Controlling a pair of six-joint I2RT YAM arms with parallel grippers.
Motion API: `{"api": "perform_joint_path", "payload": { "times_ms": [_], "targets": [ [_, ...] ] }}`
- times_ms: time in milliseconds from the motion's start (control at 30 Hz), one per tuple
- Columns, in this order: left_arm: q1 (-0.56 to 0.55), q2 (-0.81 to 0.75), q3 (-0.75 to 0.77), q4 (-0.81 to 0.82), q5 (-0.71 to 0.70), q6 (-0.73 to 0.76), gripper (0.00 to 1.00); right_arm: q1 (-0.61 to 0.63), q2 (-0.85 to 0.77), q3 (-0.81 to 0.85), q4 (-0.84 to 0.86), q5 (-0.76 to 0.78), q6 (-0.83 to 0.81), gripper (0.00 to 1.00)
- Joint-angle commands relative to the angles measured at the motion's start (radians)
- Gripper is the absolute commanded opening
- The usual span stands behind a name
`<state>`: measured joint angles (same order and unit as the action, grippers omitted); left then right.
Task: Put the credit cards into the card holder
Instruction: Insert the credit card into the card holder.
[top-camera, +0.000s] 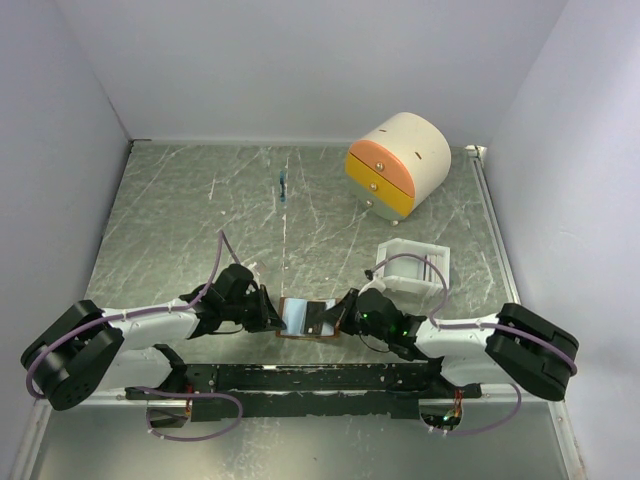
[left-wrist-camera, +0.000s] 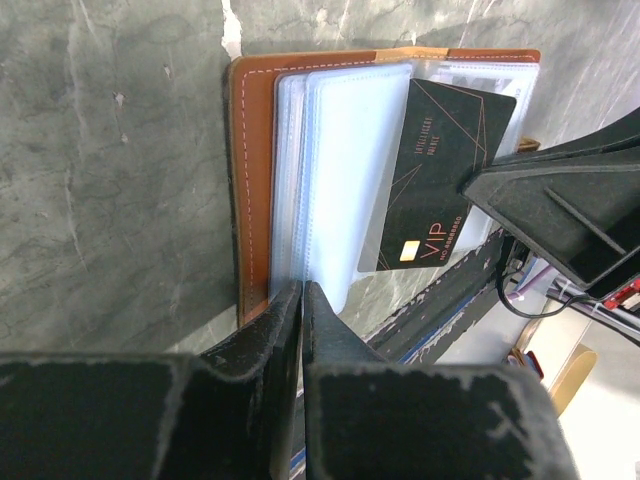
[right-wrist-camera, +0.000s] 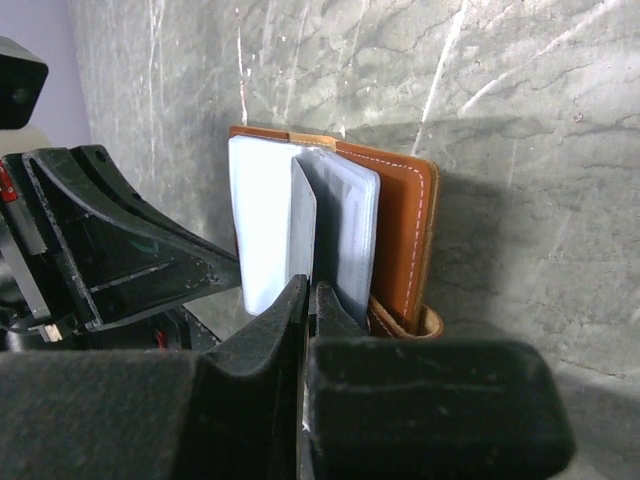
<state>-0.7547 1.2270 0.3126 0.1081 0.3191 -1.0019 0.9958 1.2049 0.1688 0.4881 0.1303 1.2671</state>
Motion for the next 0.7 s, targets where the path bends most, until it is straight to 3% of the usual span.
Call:
{"api": "perform_joint_path", "payload": {
  "times_ms": [0, 167, 433, 667],
  "targets": [
    [-0.007, 0.002, 0.004, 0.003, -0.011, 0.020, 0.15, -0.002, 0.031, 0.016, -0.016, -0.003, -0.016, 0.00],
    [-0.007, 0.005, 0.013, -0.015, -0.024, 0.031, 0.15, -0.002, 0.056, 0.059, -0.079, -0.018, -0.051, 0.00],
    [-0.008, -0.011, 0.017, -0.045, -0.045, 0.037, 0.15, -0.003, -0.045, 0.034, -0.187, 0.009, -0.033, 0.00],
    [-0.007, -0.002, 0.016, -0.036, -0.044, 0.036, 0.14, -0.003, 0.028, 0.058, -0.118, -0.044, -0.067, 0.00]
  ]
}}
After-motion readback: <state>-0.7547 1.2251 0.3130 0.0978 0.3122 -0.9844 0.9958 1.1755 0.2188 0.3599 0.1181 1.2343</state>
